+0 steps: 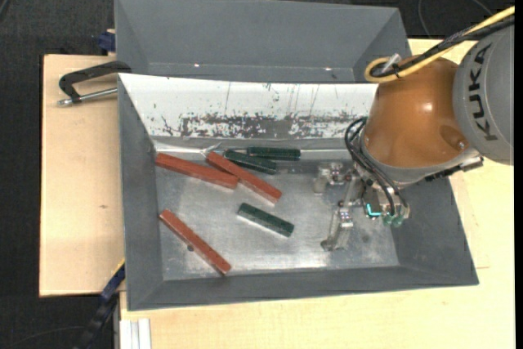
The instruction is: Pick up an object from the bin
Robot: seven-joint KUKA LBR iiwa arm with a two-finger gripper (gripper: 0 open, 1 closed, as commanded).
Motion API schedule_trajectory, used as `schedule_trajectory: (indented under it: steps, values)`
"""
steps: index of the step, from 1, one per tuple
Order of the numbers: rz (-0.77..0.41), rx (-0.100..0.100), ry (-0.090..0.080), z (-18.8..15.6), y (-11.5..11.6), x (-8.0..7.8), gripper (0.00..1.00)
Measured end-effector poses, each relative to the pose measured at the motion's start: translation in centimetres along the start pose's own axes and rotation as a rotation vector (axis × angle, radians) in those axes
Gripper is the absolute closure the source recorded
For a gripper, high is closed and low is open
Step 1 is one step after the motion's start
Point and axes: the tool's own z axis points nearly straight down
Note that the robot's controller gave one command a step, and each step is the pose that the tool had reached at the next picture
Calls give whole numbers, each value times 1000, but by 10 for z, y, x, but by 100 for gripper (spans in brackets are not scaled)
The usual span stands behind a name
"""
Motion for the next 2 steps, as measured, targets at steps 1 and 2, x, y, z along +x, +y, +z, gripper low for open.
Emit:
schedule_trajectory:
  steps: [1, 2]
  values:
    - [207, -1, -1, 96, 34, -15, 0]
    - [207, -1, -6, 93, 33, -16, 100]
